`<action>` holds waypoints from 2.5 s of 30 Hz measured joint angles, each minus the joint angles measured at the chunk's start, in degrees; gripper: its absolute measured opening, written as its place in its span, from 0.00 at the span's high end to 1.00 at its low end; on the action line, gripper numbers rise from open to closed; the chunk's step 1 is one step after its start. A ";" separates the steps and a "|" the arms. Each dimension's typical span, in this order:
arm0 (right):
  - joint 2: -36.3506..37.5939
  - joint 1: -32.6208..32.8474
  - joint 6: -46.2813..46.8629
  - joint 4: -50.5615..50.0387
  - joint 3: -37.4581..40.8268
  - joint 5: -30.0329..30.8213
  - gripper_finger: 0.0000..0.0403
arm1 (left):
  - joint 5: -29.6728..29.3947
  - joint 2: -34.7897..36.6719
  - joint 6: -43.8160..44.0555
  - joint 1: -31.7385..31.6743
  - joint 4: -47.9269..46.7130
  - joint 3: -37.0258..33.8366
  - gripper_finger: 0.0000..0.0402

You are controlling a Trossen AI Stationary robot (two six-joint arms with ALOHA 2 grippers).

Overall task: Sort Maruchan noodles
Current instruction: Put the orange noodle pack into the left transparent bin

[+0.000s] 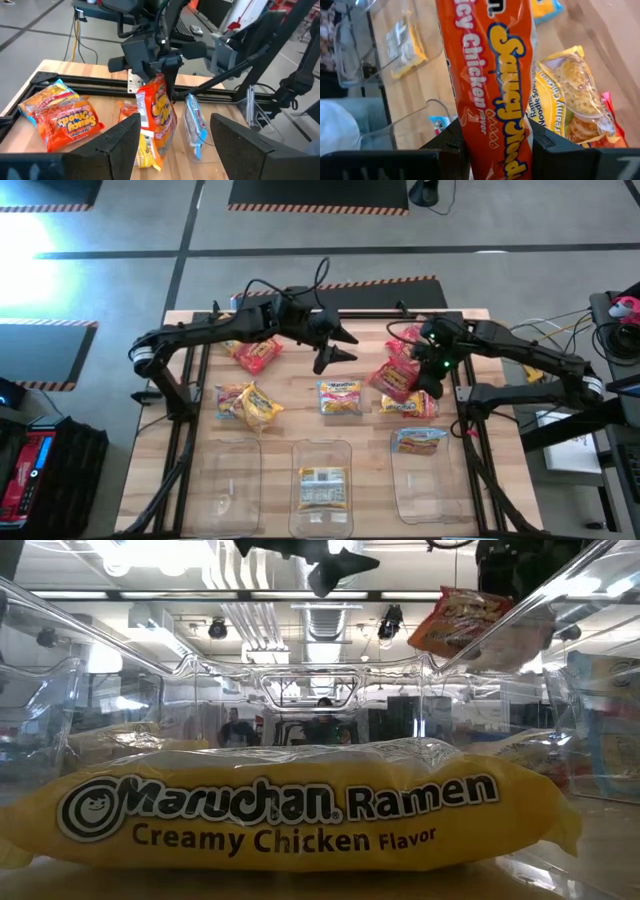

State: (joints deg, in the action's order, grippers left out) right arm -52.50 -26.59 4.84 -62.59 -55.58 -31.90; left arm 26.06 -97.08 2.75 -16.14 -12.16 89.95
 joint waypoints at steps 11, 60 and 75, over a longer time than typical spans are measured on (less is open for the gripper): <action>-7.74 2.49 -9.62 -8.97 -14.04 8.18 0.75 | -7.11 -3.08 1.79 1.76 0.32 0.73 0.44; -19.75 4.67 -29.00 2.08 -23.97 16.97 0.75 | -20.94 -5.44 -0.18 5.75 3.58 1.34 0.45; -19.64 6.60 -28.90 4.93 -23.93 16.99 0.75 | -19.42 -7.03 2.44 5.75 3.82 1.34 0.67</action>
State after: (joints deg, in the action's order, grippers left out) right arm -72.13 -19.99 -24.05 -57.66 -79.50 -14.92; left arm 6.64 -104.12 5.19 -10.39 -8.34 91.29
